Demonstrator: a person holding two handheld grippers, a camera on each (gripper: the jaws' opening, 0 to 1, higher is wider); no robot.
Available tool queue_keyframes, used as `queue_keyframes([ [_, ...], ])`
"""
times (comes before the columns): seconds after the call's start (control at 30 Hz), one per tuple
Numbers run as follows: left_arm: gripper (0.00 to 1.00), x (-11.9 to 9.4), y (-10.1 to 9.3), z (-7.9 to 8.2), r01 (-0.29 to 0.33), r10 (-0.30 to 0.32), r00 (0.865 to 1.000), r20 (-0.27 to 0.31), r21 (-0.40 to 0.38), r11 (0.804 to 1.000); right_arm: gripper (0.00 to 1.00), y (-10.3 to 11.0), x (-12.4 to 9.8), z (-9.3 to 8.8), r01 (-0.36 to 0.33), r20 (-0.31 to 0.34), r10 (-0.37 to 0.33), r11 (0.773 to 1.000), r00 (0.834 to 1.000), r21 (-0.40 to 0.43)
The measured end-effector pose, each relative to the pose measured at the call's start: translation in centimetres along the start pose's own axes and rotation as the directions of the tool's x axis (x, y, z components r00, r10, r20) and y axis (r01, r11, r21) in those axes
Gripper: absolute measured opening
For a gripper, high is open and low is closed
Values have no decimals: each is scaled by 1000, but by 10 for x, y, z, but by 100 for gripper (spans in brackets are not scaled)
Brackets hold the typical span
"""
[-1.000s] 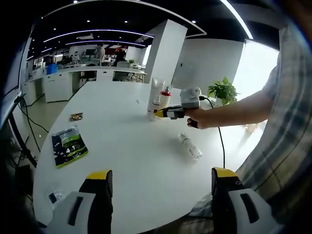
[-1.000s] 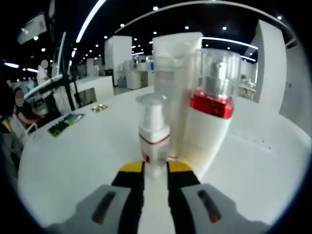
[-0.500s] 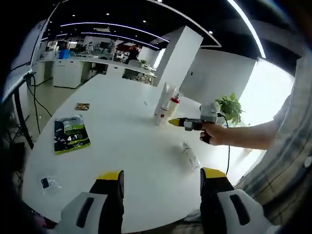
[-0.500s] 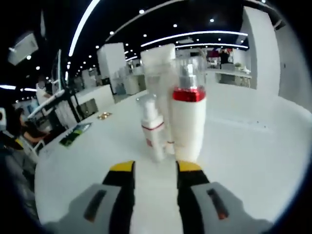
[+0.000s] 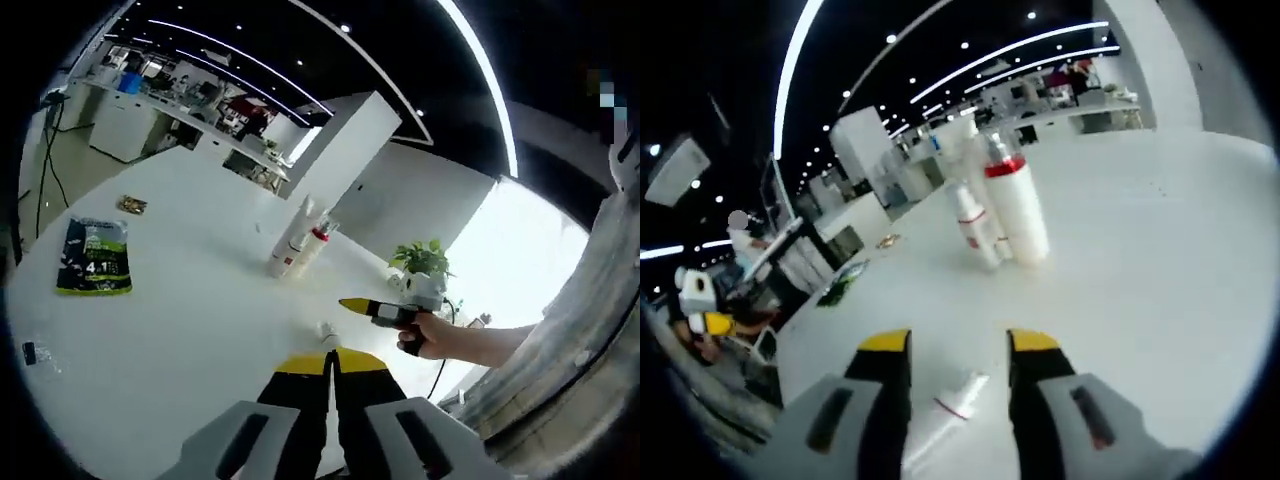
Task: Arrange the skincare products in the storage area until every visible bottle or jar stands upright without overlapping.
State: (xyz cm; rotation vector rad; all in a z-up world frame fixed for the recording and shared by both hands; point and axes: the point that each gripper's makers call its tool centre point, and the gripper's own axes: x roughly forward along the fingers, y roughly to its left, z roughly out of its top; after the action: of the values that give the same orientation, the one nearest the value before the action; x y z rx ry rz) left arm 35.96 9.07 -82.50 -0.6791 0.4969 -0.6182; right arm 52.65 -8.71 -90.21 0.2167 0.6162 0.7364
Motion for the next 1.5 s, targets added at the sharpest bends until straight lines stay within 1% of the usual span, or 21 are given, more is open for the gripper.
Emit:
queue_keyframes([
  [0.1,0,5,-12,-1,65,-65,998,-7,-55,996,36,5,-7,-9,-1,-24,1,1000,1000,11],
  [0.2,0,8,-17,-2,88,-88,996,-4,-29,996,37,9,-11,-28,-5,-118,4,1000,993,-2],
  [0.33,0,5,-17,-3,91,-91,996,8,7,996,38,16,-10,-46,11,-200,-13,1000,980,-12],
  [0.47,5,-5,-10,0,52,-53,998,16,36,998,40,18,-2,-64,58,-293,-57,998,954,-6],
  [0.53,9,-11,-9,3,39,-40,999,18,46,998,39,20,3,-68,65,-313,-67,998,948,-17],
  [0.6,19,-16,-8,6,29,-31,999,25,54,998,39,14,5,-78,107,-366,-116,993,924,-45],
  [0.73,31,-23,-5,9,7,-9,999,33,44,999,37,18,10,-81,131,-389,-148,989,909,-68],
  [0.83,42,-22,-2,10,-5,5,1000,9,19,1000,33,13,10,-83,159,-431,-210,976,877,-152],
  [0.87,45,-21,-1,14,-12,12,1000,2,31,999,32,12,12,-83,160,-431,-222,971,875,-175],
  [0.9,47,-21,1,18,-17,17,1000,1,46,999,29,12,13,-85,151,-449,-237,964,861,-219],
  [0.97,48,-22,3,30,-16,15,1000,11,62,998,25,17,16,-87,111,-473,-233,956,850,-271],
  [1.03,48,-22,3,37,-10,8,1000,25,67,998,23,18,17,-88,64,-484,-242,932,841,-356],
  [1.07,48,-23,2,40,-8,6,1000,31,68,998,22,19,17,-89,58,-491,-241,932,837,-358],
  [1.1,48,-23,3,42,-6,3,999,37,72,997,22,17,18,-90,98,-499,-263,938,826,-333],
  [1.23,49,-27,8,40,-15,13,999,32,73,997,21,19,21,-89,71,-515,-269,925,814,-372],
  [1.27,50,-30,8,40,-17,15,999,37,70,997,20,21,24,-87,29,-511,-261,908,819,-417],
  [1.3,50,-32,9,39,-17,15,999,38,65,998,20,22,24,-88,31,-512,-268,905,816,-424],
  [1.37,50,-36,13,35,-10,9,999,39,36,999,20,25,28,-87,38,-513,-275,905,813,-424],
  [1.4,50,-37,16,32,-4,4,1000,30,-2,1000,20,29,28,-90,29,-530,-279,902,801,-431],
  [1.43,50,-38,17,30,-3,4,1000,23,-36,999,20,33,28,-91,19,-538,-277,900,796,-435],
  [1.5,50,-40,23,37,5,-1,998,62,-55,998,20,47,30,-91,6,-538,-261,903,801,-430],
])
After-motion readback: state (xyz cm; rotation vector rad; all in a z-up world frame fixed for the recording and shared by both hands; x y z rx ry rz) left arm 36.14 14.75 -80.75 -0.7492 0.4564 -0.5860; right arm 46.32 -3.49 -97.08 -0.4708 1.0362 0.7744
